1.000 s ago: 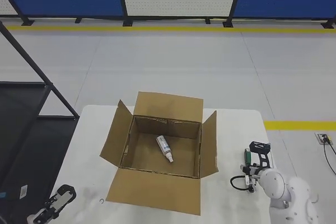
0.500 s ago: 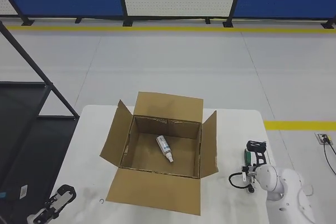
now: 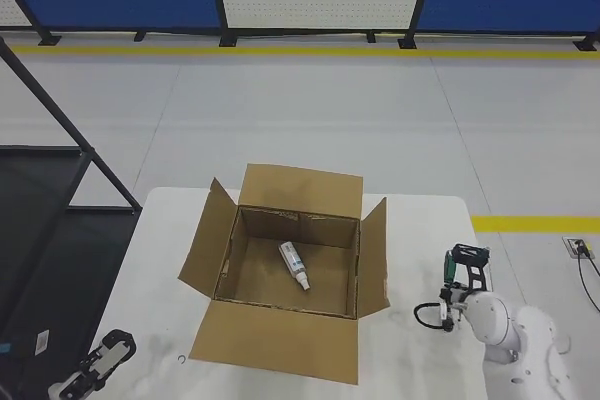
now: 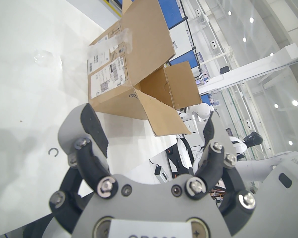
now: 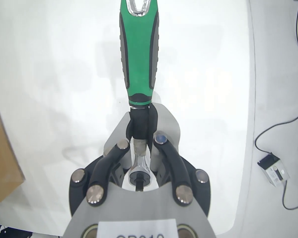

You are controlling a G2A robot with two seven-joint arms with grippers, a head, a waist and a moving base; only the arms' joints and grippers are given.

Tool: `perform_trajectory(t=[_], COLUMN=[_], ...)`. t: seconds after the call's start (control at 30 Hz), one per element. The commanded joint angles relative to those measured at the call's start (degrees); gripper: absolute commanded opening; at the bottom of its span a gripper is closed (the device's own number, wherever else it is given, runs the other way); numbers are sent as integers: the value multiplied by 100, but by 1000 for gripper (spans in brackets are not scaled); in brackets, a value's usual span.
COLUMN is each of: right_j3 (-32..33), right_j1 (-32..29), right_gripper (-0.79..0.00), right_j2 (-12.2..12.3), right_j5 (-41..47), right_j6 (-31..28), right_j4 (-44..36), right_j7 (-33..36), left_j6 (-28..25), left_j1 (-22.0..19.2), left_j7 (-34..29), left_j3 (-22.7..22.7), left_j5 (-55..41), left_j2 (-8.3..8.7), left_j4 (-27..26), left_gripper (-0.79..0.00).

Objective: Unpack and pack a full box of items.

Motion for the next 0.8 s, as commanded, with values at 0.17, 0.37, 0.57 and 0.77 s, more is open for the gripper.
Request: perform_trajectory(t=[0.17, 0.37, 0.57, 0.77], right_j3=[-250, -1132, -2587, -3974], right_j1=[-466, -85, 863, 1827], right_gripper=[-785, -785, -785, -785], right_j2=[-7, -19, -106, -298], right_j5=[-29, -338, -363, -537], right_j6=[140, -31, -352, -378], right_j4=[-2479, -3786, -3563, -2439], right_j7=[-391, -296, -261, -309], left_j6=[0, 0, 0, 0], left_j1=[0, 0, 0, 0], left_j7=[0, 0, 0, 0], left_j3=[0, 0, 0, 0], left_j5=[0, 0, 0, 0], left_j2=[0, 0, 0, 0], left_j4=[0, 0, 0, 0], left_gripper=[0, 0, 0, 0])
